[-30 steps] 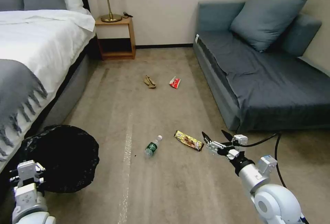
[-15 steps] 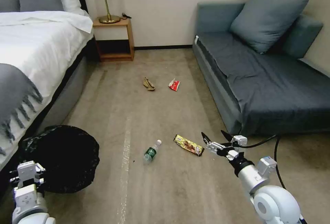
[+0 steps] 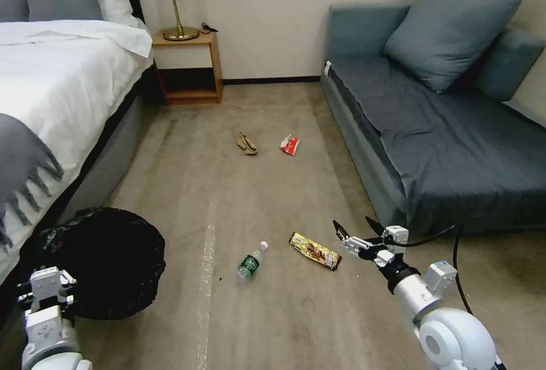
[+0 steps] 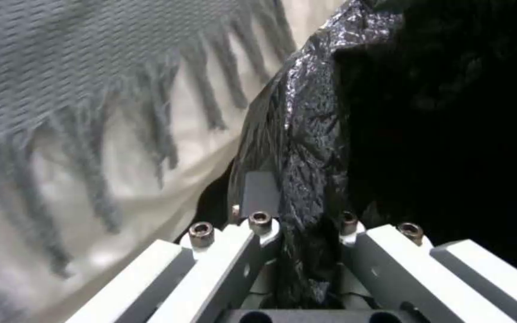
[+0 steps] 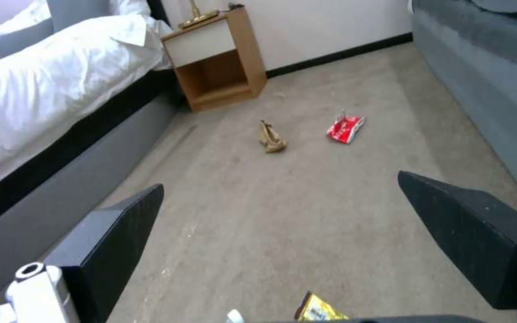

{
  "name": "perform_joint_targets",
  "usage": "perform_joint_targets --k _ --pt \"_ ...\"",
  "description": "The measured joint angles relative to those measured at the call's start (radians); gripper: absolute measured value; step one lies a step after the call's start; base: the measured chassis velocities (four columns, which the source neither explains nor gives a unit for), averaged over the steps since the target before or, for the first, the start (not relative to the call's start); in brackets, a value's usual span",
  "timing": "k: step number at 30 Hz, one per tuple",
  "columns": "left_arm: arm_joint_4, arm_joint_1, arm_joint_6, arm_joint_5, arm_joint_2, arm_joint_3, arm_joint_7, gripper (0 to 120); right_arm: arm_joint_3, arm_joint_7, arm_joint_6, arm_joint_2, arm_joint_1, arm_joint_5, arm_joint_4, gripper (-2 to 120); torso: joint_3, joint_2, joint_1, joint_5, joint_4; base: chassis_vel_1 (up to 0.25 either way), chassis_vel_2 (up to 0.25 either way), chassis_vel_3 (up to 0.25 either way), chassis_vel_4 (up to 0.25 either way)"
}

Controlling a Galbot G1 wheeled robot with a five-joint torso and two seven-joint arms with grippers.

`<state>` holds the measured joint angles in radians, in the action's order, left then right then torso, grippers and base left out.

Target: Pick up the trash bin, then pick up the garbage on the floor and place it into the trash bin.

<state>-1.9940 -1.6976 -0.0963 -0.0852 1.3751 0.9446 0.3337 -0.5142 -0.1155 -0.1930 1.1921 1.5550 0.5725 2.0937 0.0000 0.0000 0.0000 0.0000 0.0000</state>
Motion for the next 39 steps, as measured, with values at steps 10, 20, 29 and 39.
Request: perform_joint_targets --k 10,20,29,39 --pt "0.009 0.002 0.020 0.002 0.001 -0.002 -0.005 4 0.003 0.000 0.002 -0.002 -0.006 -0.006 -0.009 100 0.000 0.000 0.000 0.0000 0.0000 -0.090 0.080 0.090 -0.086" --pt "0.009 -0.001 0.026 0.004 0.001 -0.002 -0.006 4 0.006 0.000 0.008 0.000 -0.003 -0.011 -0.012 100 0.000 0.000 0.000 0.0000 0.0000 -0.082 0.092 0.084 -0.086" --pt "0.016 -0.009 0.056 0.010 0.010 0.001 -0.008 4 0.006 -0.001 0.025 0.001 0.007 -0.014 -0.016 100 0.000 0.000 0.000 0.0001 0.0000 -0.095 0.089 0.094 -0.087" --pt "0.042 -0.004 0.076 -0.009 -0.008 0.007 -0.015 4 0.032 0.037 -0.051 -0.028 -0.017 0.023 -0.023 100 0.000 0.000 0.000 0.0000 -0.0001 -0.044 0.049 0.044 -0.048"
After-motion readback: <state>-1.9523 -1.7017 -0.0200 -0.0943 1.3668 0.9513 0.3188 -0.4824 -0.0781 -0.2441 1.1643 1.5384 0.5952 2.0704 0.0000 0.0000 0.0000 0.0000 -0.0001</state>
